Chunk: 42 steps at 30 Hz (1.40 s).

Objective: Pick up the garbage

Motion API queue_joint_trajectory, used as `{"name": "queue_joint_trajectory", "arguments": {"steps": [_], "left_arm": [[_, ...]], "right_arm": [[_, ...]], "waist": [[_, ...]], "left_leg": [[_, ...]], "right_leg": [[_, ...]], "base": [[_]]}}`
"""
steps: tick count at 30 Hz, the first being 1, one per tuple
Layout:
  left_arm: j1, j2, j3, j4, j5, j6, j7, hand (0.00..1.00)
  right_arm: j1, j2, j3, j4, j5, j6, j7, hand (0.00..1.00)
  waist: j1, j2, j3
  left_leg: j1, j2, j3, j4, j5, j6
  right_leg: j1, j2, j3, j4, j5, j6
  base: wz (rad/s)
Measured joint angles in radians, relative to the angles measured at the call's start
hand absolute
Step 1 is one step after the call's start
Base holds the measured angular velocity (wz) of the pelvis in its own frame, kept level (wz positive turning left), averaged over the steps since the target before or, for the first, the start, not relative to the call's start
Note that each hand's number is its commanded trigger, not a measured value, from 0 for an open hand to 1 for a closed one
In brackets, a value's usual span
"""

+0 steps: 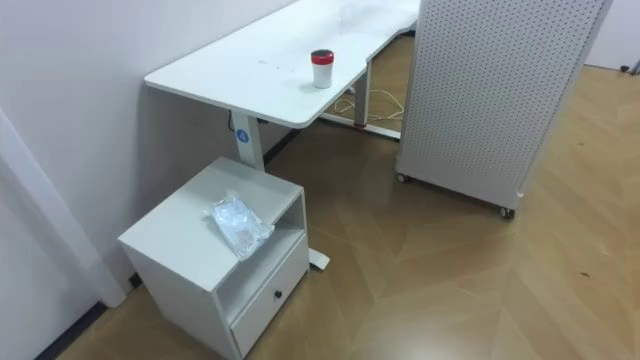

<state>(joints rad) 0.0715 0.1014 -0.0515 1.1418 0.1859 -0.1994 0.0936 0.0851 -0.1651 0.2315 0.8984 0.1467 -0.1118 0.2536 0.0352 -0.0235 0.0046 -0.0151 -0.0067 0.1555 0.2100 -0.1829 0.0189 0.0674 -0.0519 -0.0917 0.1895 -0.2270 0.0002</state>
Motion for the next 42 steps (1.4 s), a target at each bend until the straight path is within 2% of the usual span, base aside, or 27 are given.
{"name": "queue_joint_trajectory", "arguments": {"steps": [5, 10, 15, 16, 27, 32, 36, 39, 42], "left_arm": [[0.000, 0.008, -0.002, 0.006, -0.025, 0.002, -0.017, 0.00], [0.003, 0.008, -0.003, 0.014, -0.039, 0.002, -0.014, 0.00], [0.000, 0.008, -0.009, 0.016, -0.038, 0.001, -0.014, 0.00], [-0.001, 0.009, -0.009, 0.017, -0.038, 0.001, -0.013, 0.00], [0.003, 0.012, -0.008, 0.017, -0.038, 0.001, -0.009, 0.00], [0.002, 0.023, -0.009, 0.017, -0.039, -0.001, -0.008, 0.00], [0.003, 0.027, -0.007, 0.017, -0.038, -0.002, 0.001, 0.00], [0.008, 0.035, -0.005, 0.015, -0.039, -0.003, 0.003, 0.00], [0.011, 0.038, 0.009, 0.016, -0.040, -0.004, 0.007, 0.00]], "right_arm": [[-0.008, -0.001, 0.008, 0.010, -0.005, 0.001, -0.002, 1.00], [-0.004, -0.001, 0.008, 0.017, 0.001, 0.001, -0.002, 1.00], [-0.008, -0.003, 0.009, 0.026, 0.000, 0.001, -0.013, 1.00], [-0.010, -0.004, 0.009, 0.027, -0.001, 0.001, -0.020, 1.00], [-0.007, -0.004, 0.011, 0.037, -0.015, 0.000, -0.080, 1.00], [-0.006, -0.002, 0.016, 0.037, -0.014, 0.000, -0.089, 1.00], [-0.005, -0.002, 0.016, 0.030, -0.014, 0.001, -0.089, 1.00], [-0.010, -0.002, 0.015, 0.028, -0.013, 0.000, -0.088, 1.00], [-0.013, -0.001, 0.015, 0.032, -0.016, 0.000, -0.087, 1.00]], "waist": [[0.000, -0.008, 0.0055], [-0.001, -0.002, 0.0086], [0.000, 0.004, 0.0040], [0.000, 0.005, -0.0005], [0.000, 0.000, 0.0011], [0.000, -0.009, 0.0064], [0.000, -0.015, 0.0039], [0.001, -0.017, 0.0024], [0.001, -0.014, 0.0045]], "left_leg": [[0.007, -0.001, -0.006, -0.002, 0.000, 0.000], [0.008, -0.001, -0.005, -0.005, 0.000, 0.000], [-0.003, 0.000, -0.002, -0.005, 0.000, 0.000], [-0.012, 0.000, -0.002, -0.004, 0.000, 0.000], [-0.005, -0.001, -0.008, -0.005, 0.000, 0.000], [-0.009, 0.000, -0.006, -0.004, 0.000, 0.000], [-0.013, 0.000, -0.013, 0.001, 0.000, 0.000], [-0.027, 0.012, -0.013, 0.021, 0.000, 0.000], [-0.046, 0.017, -0.020, 0.066, -0.010, -0.006]], "right_leg": [[0.006, -0.001, 0.001, -0.004, 0.000, 0.000], [0.003, -0.001, -0.002, -0.004, 0.000, 0.000], [-0.007, 0.000, 0.000, -0.001, 0.000, 0.000], [-0.017, 0.000, 0.000, 0.001, 0.001, 0.000], [-0.008, -0.001, -0.008, -0.004, 0.001, 0.000], [-0.008, -0.004, -0.053, -0.003, 0.001, 0.000], [-0.008, -0.006, -0.069, -0.001, 0.001, 0.000], [-0.014, -0.004, -0.078, 0.001, 0.001, 0.000], [-0.016, 0.004, -0.080, 0.014, 0.001, -0.002]], "base": [[-0.01], [-0.01], [0.00], [0.00], [0.00], [0.01], [0.00], [0.02], [0.04]]}}
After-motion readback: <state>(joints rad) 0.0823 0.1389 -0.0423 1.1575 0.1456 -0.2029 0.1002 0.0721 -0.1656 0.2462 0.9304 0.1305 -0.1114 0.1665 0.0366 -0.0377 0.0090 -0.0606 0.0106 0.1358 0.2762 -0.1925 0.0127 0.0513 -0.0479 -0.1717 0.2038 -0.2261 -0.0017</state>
